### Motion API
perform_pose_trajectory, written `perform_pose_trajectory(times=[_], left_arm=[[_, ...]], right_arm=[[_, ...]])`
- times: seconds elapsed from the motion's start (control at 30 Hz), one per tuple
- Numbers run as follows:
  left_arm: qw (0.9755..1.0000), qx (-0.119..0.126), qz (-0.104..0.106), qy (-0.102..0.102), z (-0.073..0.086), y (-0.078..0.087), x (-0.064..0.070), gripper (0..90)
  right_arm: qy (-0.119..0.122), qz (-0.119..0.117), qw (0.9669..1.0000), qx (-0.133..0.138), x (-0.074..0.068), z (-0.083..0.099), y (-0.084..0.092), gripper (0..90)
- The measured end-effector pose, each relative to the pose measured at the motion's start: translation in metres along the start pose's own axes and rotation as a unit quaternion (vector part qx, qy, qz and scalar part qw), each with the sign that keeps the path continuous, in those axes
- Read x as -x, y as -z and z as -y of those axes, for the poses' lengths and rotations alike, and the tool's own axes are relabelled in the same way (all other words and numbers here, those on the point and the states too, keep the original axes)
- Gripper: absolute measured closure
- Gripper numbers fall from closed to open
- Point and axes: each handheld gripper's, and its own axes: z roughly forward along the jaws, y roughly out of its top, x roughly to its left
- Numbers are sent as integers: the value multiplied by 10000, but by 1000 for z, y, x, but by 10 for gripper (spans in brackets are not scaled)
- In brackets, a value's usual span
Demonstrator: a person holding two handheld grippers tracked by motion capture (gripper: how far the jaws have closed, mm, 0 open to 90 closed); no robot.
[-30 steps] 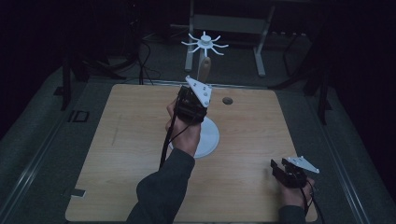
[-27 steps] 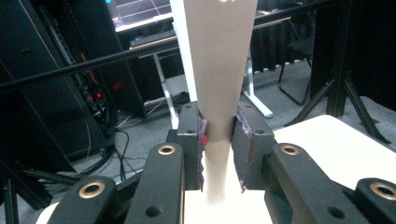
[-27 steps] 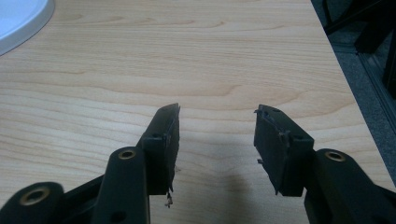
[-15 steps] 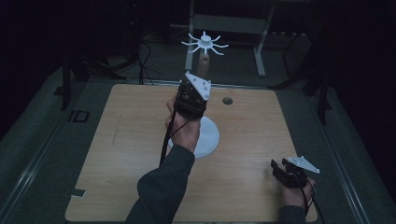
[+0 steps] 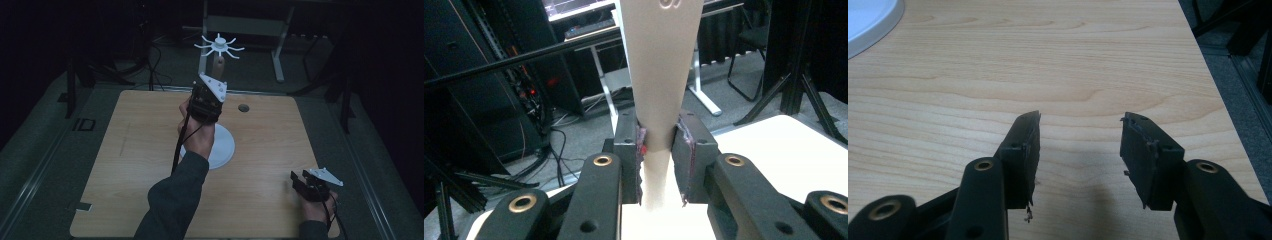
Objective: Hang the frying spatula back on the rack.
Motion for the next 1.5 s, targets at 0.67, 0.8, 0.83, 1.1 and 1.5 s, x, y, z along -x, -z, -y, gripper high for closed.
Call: perform_pose_trajectory(times=[0.67,0.8,0.83,1.1,1.5], left_arm=[[9999,-68,106,15,7,-5,0,741],[9999,-10,128,47,10,-3,0,737],[9999,-3,139,37,11,-2,0,736],[9995,31,298,-53,15,6,3,719],[9982,150,562,-114,20,20,3,690]], right_arm=[[10,8,10000,-16,0,1,0,494],[26,15,10000,-18,0,1,0,494],[31,14,10000,-18,0,1,0,494],[36,19,10000,-32,0,1,0,491],[21,22,10000,-63,0,1,0,486]])
